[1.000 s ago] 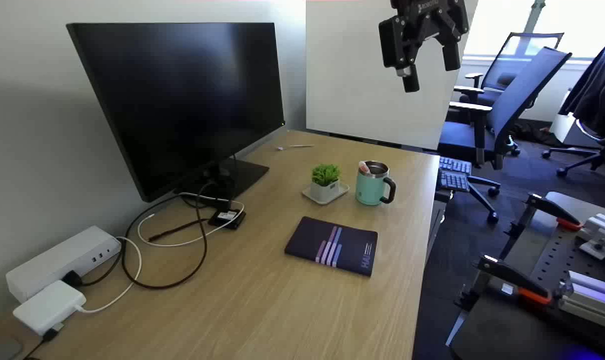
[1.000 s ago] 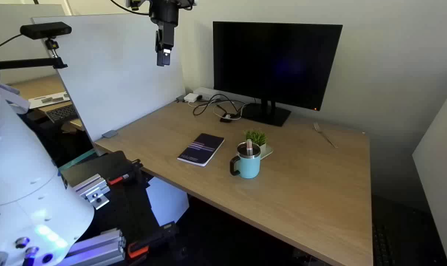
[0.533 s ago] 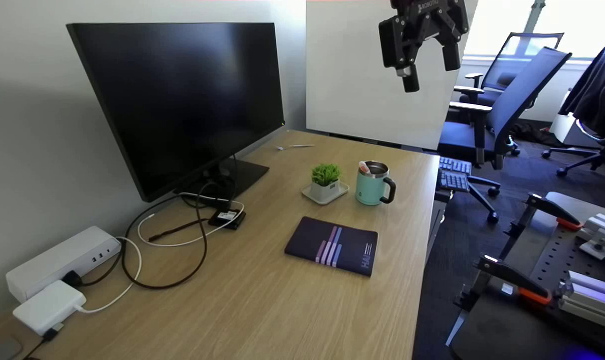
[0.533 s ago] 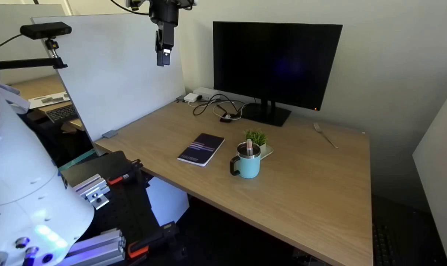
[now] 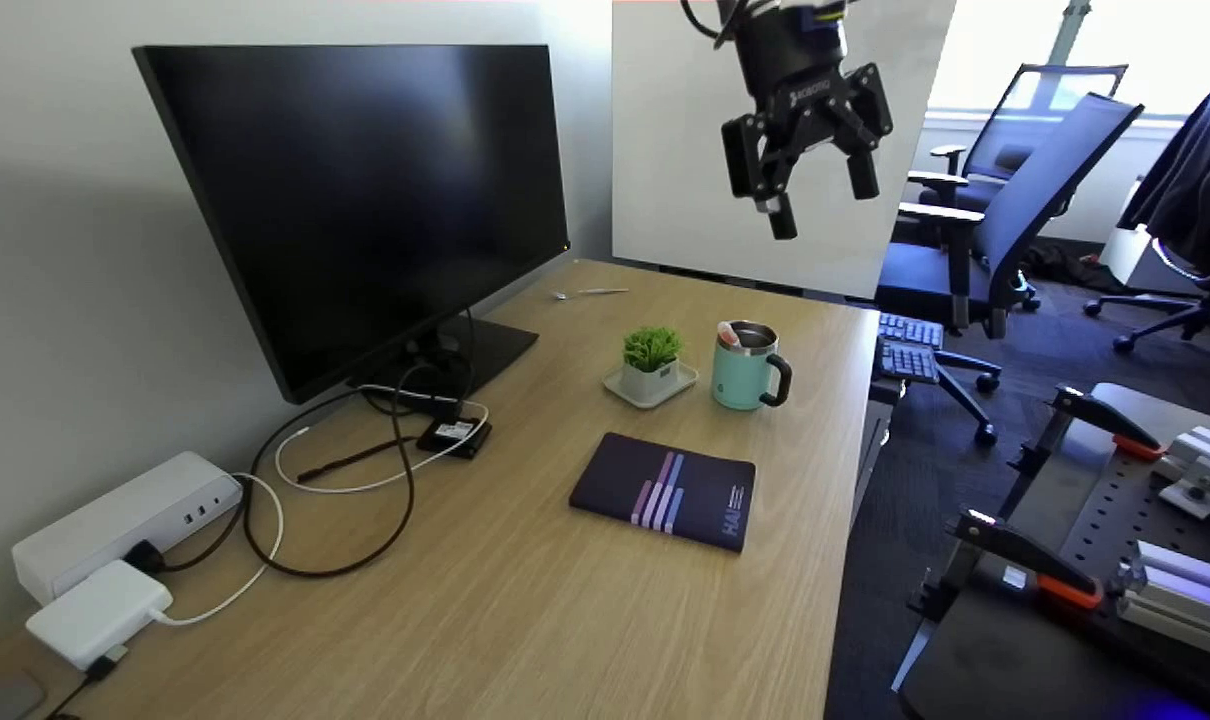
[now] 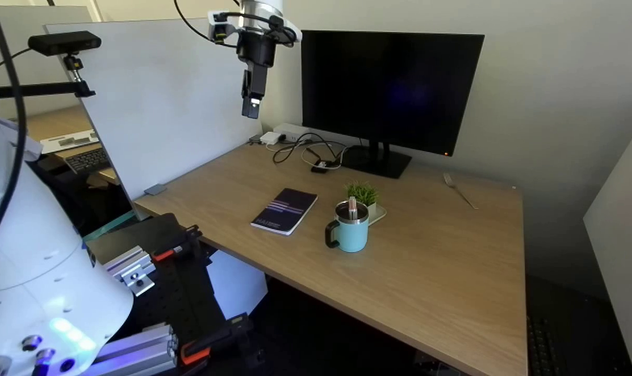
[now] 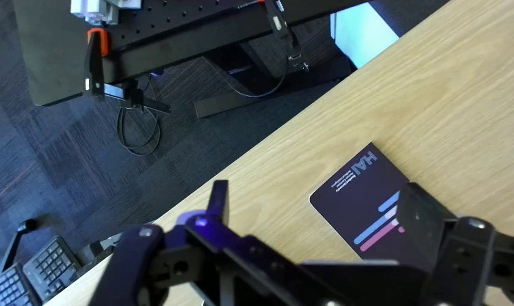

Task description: Put the orange marker in the mug on the table

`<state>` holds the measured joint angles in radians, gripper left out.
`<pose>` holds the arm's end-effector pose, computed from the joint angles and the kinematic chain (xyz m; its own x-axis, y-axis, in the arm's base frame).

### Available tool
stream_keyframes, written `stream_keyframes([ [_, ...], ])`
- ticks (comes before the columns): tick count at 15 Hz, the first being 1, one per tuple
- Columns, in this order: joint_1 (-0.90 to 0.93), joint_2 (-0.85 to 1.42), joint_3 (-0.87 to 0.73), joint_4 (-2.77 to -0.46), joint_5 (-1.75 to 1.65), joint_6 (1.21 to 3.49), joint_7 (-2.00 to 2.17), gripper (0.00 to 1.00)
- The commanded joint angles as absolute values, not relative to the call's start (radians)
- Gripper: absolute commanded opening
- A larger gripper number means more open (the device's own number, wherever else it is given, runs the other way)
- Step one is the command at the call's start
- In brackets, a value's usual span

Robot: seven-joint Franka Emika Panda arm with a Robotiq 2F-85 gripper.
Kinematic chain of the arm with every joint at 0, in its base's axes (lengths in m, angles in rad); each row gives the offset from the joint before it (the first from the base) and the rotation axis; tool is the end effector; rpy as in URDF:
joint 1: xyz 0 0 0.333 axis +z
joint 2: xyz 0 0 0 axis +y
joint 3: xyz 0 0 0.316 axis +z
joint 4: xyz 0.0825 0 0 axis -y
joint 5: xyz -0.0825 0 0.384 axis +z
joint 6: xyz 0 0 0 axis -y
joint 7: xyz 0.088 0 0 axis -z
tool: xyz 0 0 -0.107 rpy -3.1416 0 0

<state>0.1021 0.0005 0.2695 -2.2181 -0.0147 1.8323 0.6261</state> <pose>0.4475 0.1731 0.3508 0.9158 -0.2686 -0.2985 -0.2040 -0.9515 0.2302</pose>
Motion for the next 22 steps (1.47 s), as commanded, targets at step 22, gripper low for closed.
stream_keyframes([
  [22, 0.082, 0.438, -0.071, -2.051, 0.152, 2.138, 1.197, 1.00],
])
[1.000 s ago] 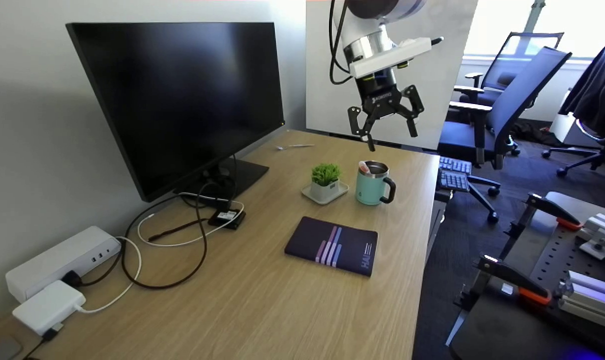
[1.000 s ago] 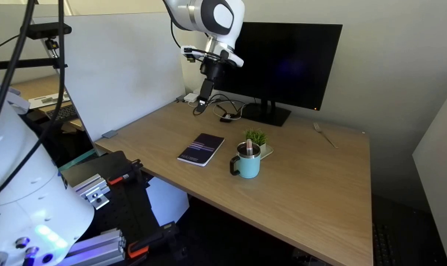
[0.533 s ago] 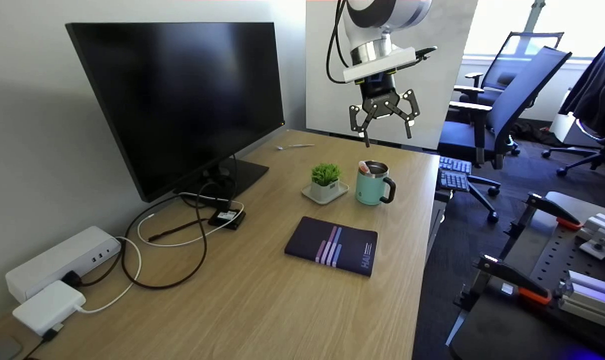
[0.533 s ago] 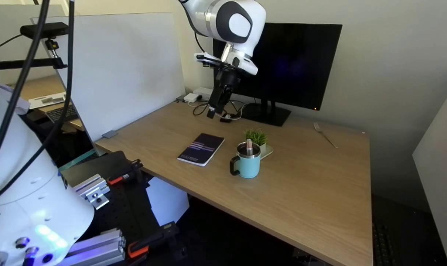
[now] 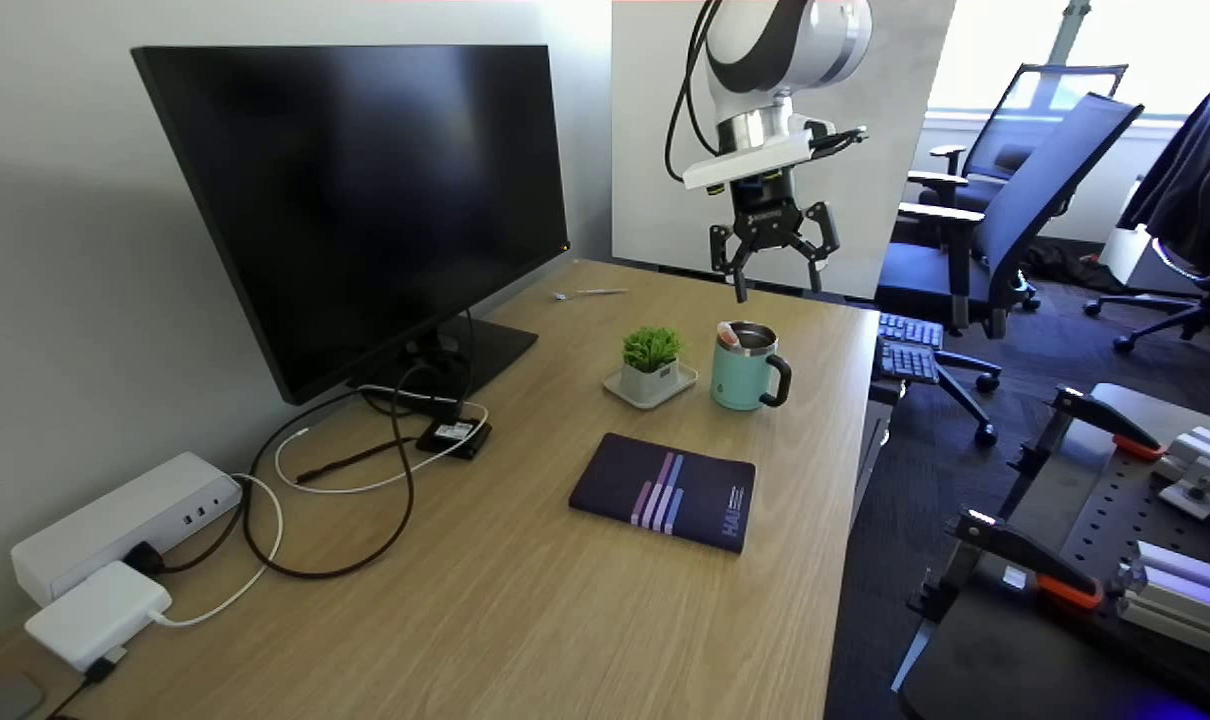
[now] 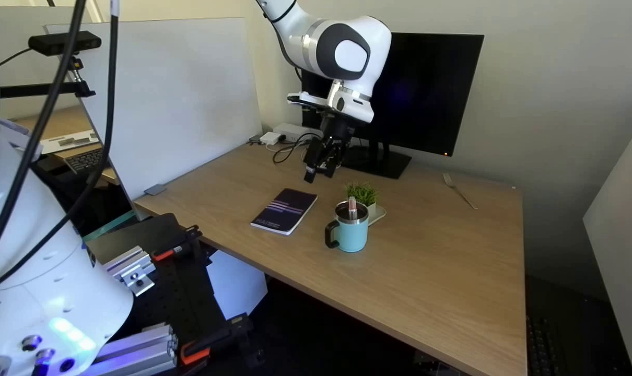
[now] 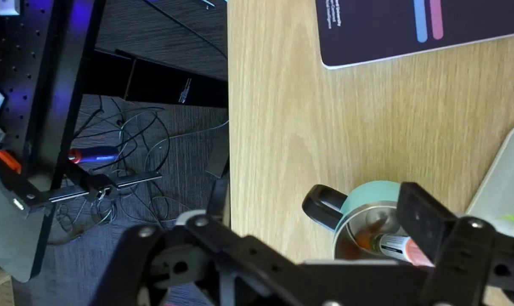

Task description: Put the orange marker in the mug on the table

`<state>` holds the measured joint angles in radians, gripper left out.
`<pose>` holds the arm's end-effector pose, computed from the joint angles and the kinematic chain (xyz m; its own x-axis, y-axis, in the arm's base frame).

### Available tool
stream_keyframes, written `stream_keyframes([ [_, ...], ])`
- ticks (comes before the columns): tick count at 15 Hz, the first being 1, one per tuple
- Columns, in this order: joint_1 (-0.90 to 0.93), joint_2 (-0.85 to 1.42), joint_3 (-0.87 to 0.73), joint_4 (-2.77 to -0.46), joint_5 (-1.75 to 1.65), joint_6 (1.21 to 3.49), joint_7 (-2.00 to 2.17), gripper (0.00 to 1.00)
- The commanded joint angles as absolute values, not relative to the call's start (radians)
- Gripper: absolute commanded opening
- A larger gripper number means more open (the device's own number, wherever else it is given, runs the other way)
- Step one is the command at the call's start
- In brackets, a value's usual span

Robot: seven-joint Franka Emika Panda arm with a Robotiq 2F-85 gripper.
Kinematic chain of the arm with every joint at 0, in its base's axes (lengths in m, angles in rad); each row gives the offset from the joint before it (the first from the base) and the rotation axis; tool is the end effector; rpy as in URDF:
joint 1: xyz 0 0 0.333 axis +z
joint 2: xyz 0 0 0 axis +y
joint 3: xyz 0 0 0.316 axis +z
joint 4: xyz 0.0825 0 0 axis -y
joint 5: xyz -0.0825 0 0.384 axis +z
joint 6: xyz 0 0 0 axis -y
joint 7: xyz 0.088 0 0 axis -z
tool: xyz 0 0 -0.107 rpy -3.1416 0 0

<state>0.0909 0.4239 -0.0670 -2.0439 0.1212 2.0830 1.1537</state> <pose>0.5507 0.0190 0.2069 0.3160 -0.9283 -0.1960 -0.8729 -0.3654 0.3234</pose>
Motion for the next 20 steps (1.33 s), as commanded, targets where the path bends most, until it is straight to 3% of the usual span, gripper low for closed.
stream_keyframes([
  [1, 0.080, 0.448, -0.076, -2.055, 0.154, 2.161, 1.215, 1.00],
  [20, 0.066, 0.465, -0.109, -2.126, 0.199, 2.416, 1.555, 1.00],
])
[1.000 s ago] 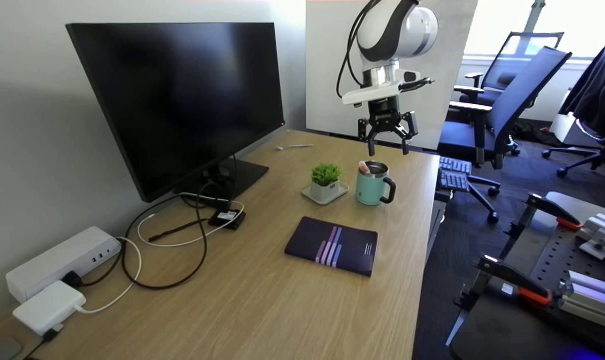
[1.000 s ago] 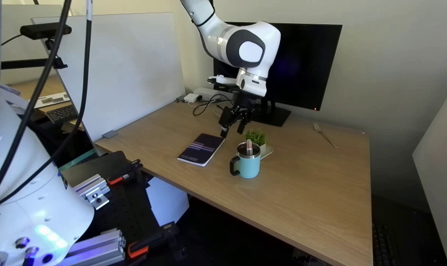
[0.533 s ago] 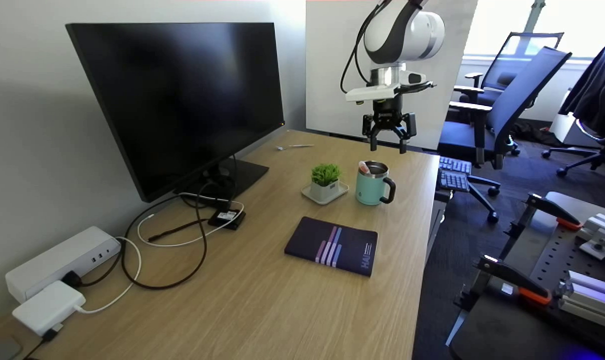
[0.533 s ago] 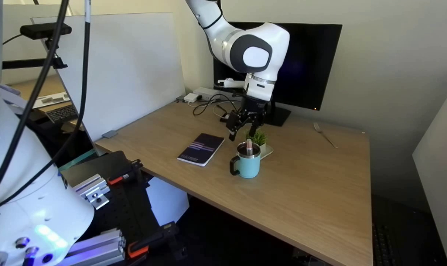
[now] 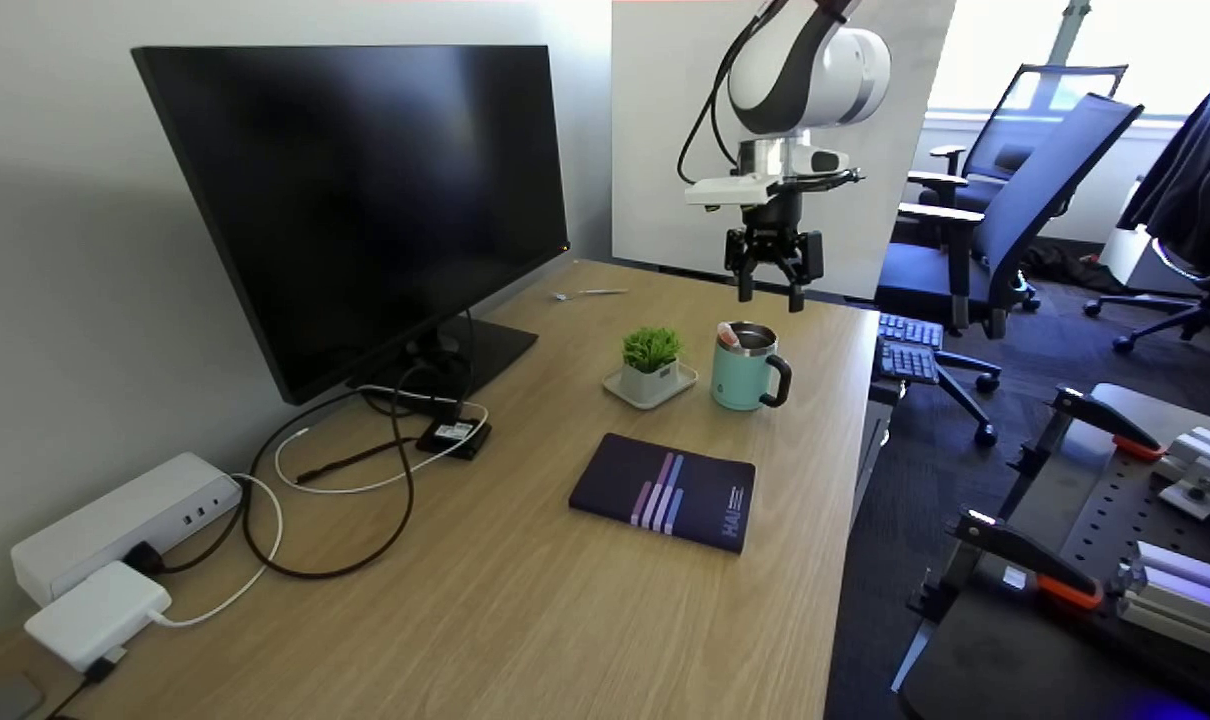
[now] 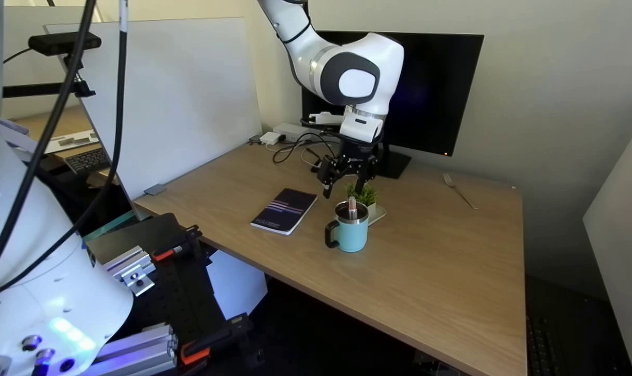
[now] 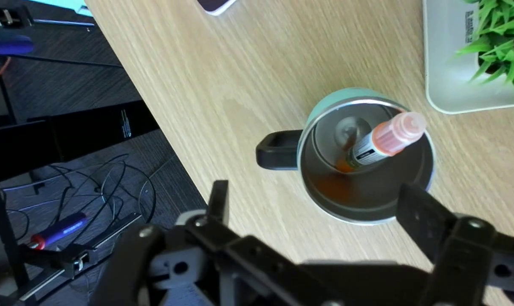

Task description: Put the orange marker in the mug on the table

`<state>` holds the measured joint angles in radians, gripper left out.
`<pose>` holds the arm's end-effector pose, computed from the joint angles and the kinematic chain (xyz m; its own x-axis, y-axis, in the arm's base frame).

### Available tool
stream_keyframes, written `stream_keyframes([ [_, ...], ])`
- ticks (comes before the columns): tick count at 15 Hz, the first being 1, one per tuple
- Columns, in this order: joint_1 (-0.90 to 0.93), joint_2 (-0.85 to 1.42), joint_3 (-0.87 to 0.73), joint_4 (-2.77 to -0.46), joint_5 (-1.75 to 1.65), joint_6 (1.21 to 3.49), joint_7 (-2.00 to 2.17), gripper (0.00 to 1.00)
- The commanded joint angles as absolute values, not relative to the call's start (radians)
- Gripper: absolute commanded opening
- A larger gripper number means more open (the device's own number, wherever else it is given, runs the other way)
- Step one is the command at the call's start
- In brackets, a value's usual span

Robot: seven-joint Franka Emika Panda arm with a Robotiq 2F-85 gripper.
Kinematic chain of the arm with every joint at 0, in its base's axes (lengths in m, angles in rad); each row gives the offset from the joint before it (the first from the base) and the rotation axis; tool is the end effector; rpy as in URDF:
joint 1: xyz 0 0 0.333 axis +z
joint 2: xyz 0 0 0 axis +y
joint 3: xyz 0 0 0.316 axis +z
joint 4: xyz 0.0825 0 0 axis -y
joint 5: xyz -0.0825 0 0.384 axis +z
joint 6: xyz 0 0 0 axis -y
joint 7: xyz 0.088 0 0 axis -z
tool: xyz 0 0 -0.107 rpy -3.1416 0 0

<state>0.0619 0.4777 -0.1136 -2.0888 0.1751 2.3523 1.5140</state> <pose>0.5598 -0.0276 0.1768 -0.1295 -0.9900 -0.0555 -0.9716 0.1155 0.2064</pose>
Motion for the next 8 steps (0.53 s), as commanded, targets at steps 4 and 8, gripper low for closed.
stream_keyframes([
  [4, 0.085, 0.466, -0.107, -2.164, 0.190, 2.494, 1.625, 1.00],
  [8, 0.100, 0.454, -0.111, -2.201, 0.188, 2.585, 1.691, 1.00],
])
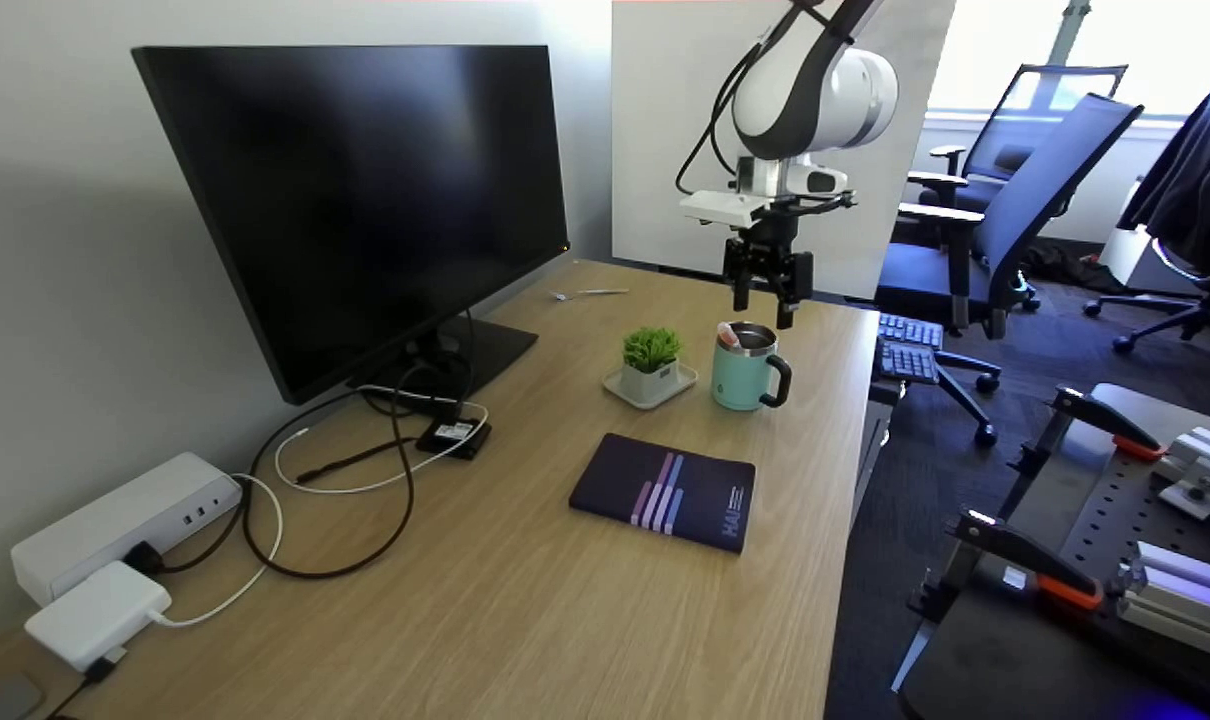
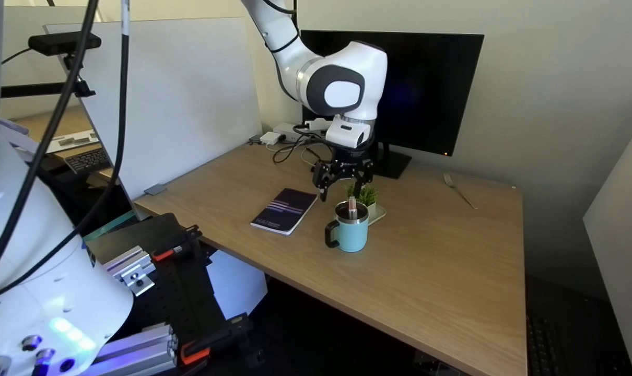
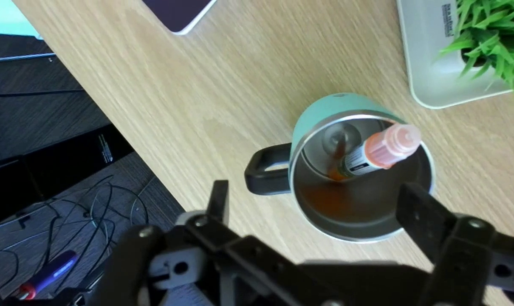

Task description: Put the orange marker in the mug on the table

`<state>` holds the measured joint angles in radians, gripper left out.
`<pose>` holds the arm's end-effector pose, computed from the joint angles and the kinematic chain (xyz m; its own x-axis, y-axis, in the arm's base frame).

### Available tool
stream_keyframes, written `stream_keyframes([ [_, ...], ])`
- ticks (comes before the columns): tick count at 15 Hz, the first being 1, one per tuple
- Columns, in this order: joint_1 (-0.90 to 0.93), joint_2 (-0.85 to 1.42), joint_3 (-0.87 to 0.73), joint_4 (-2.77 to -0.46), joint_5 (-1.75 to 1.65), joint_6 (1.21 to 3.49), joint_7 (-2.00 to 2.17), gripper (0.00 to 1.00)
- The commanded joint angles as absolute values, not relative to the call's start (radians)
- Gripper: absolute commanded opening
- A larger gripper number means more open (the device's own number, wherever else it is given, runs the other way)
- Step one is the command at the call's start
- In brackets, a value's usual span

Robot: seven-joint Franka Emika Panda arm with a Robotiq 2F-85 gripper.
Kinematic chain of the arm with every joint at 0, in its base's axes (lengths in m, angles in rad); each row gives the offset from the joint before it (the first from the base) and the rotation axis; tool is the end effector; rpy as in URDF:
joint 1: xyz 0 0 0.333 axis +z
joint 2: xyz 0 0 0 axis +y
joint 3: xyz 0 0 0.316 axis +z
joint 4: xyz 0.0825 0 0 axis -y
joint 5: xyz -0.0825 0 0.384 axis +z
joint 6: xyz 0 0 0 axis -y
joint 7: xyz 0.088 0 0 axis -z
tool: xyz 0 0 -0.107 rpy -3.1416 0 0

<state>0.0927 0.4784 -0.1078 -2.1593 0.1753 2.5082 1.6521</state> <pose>0.5501 -0.0114 0.1632 -0.2347 -0.9717 -0.0254 -0.9648 0.2297 0.1281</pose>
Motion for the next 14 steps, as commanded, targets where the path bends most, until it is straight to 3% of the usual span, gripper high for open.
stream_keyframes([
  [1, 0.100, 0.451, -0.109, -2.209, 0.193, 2.609, 1.704, 1.00],
  [14, 0.098, 0.452, -0.105, -2.197, 0.173, 2.591, 1.705, 1.00],
])
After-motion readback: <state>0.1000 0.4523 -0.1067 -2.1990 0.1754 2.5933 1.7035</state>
